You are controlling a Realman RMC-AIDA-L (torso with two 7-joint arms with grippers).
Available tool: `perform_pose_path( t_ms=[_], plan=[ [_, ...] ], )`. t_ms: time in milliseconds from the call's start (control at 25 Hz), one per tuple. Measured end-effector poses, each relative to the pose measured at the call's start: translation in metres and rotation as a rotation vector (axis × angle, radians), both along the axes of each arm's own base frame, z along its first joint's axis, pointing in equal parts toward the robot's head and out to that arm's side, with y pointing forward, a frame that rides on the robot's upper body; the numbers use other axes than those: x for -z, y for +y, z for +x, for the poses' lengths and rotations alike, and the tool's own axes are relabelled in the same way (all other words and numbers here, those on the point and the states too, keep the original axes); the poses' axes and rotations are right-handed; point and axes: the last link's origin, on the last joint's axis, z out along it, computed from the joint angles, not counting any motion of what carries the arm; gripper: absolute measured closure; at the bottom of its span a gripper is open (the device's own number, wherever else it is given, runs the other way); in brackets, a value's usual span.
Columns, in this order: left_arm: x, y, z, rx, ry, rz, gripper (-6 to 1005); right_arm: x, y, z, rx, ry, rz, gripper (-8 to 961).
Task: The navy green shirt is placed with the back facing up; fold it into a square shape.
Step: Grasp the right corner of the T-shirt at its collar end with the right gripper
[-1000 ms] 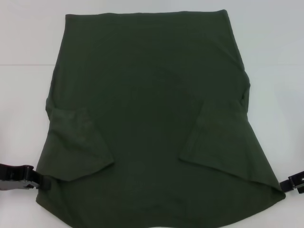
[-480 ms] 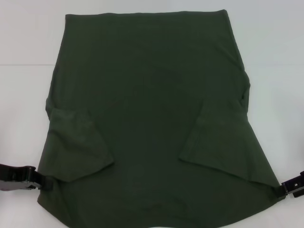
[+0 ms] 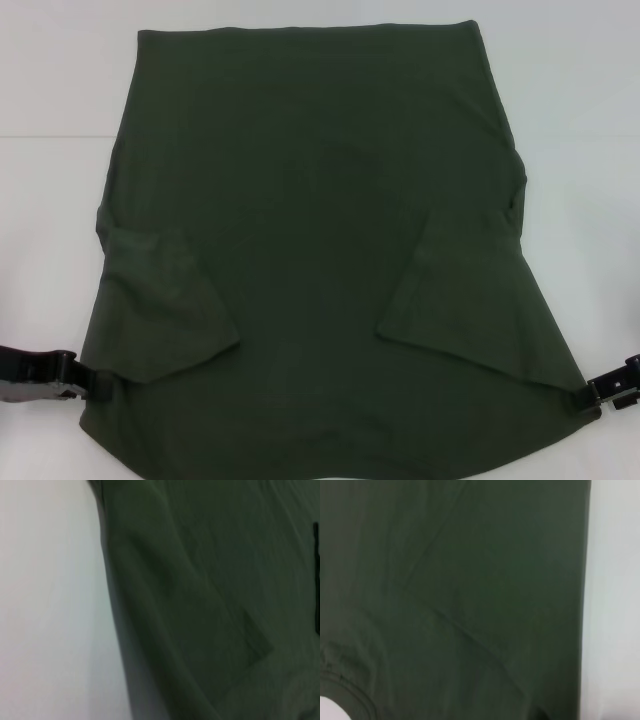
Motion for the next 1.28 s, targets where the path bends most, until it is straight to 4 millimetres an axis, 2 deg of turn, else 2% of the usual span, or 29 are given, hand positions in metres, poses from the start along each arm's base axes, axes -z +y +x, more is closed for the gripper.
perform_pose_path(
  t_ms=[680,1280],
  plan=[
    [0.001,-0.001,0.001,0.01,-0.011,0.002,984,0.013,0.002,-0.007,-0.028,0.005,-0.016,289],
    [0.001,-0.001,0.001,0.012,-0.016,0.006,984,0.01,-0.001,-0.002,-0.018,0.0,-0.01,310]
  ],
)
